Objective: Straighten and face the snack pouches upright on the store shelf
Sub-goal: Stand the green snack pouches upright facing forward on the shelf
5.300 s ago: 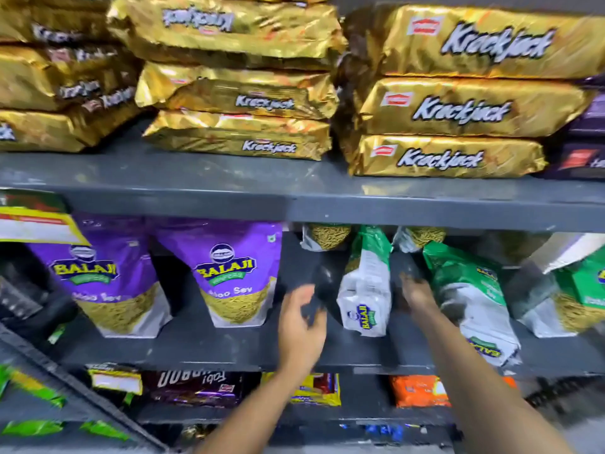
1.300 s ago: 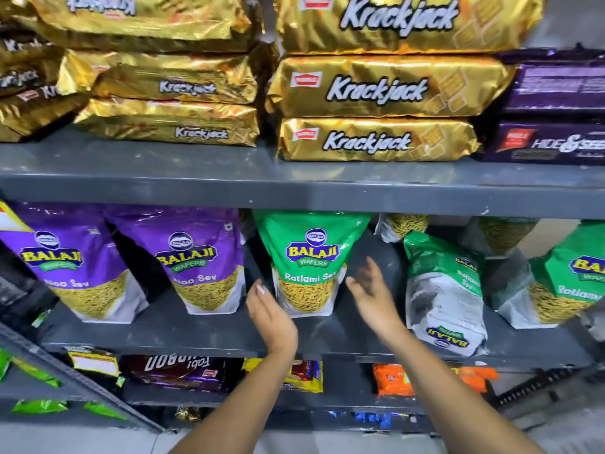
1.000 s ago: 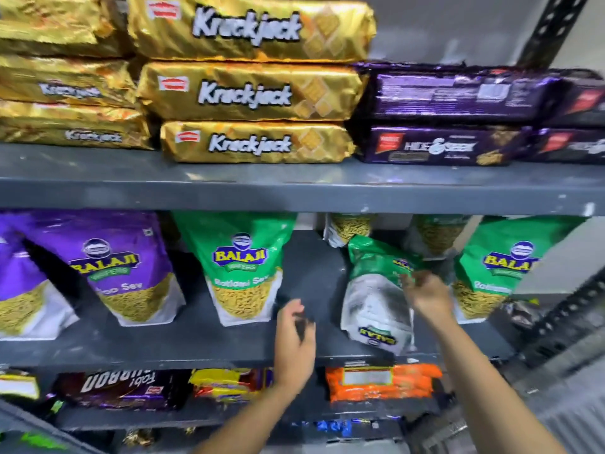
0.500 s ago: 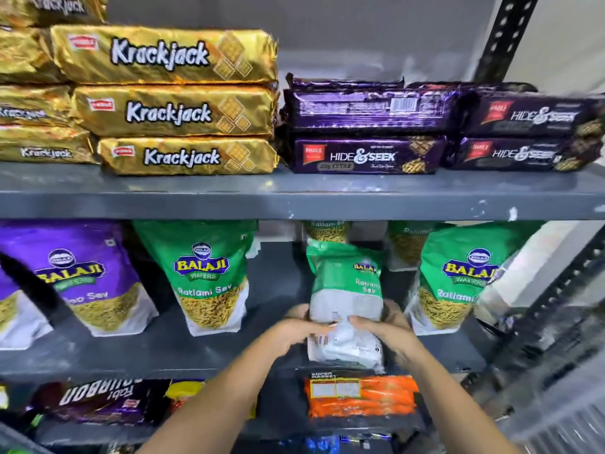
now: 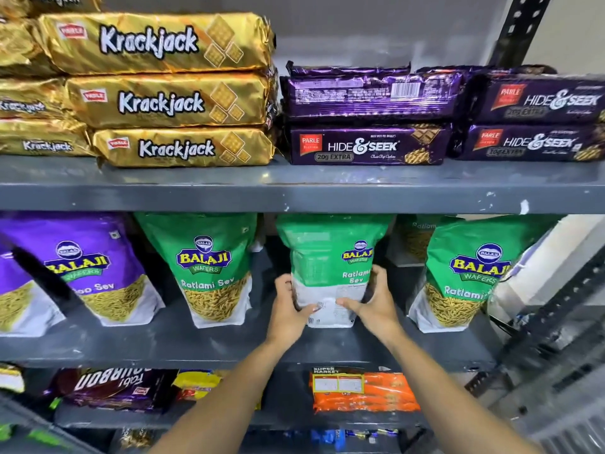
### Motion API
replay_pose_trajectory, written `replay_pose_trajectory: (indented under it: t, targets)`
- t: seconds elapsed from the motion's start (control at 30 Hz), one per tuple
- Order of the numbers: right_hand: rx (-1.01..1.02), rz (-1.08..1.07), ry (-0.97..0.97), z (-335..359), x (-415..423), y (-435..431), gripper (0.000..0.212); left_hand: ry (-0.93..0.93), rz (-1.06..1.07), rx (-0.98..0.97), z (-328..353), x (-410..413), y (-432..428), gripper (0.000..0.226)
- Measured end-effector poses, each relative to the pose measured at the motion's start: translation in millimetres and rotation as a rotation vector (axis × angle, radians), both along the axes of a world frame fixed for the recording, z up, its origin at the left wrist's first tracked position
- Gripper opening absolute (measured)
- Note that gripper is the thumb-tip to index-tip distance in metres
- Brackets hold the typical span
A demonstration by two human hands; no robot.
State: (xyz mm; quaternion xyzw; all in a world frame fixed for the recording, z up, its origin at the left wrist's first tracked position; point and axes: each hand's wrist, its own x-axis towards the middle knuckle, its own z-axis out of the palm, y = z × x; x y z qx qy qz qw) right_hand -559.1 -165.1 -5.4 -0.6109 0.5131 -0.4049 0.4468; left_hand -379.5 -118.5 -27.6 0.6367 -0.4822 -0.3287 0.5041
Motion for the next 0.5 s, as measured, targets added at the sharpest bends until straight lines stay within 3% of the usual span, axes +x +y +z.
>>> replay_pose_trajectory:
  t: [0.1, 0.2, 0.27, 0.33, 0.5]
  targets:
    - [-0.017, 0.058, -0.055, -4, -2, 3, 0.088, 0.008, 0.049, -0.015, -11, -9, 13, 0.073]
    - [0.124, -0.059, -0.38, 12, 0, -5, 0.059, 0.082, 0.214, -0.037, -13, -29, 27, 0.081]
    - [0.22, -0.103, -0.542, 17, -3, -17, 0.056, 0.2, 0.361, 0.013, -4, -52, 39, 0.072]
    - [0.29, -0.033, -0.532, 19, -5, -25, 0.066, 0.295, 0.435, 0.057, 4, -77, 45, 0.062]
    - [0.333, 0.036, -0.358, 8, 4, -9, 0.068, 0.401, 0.402, 0.036, 7, -93, 20, 0.056]
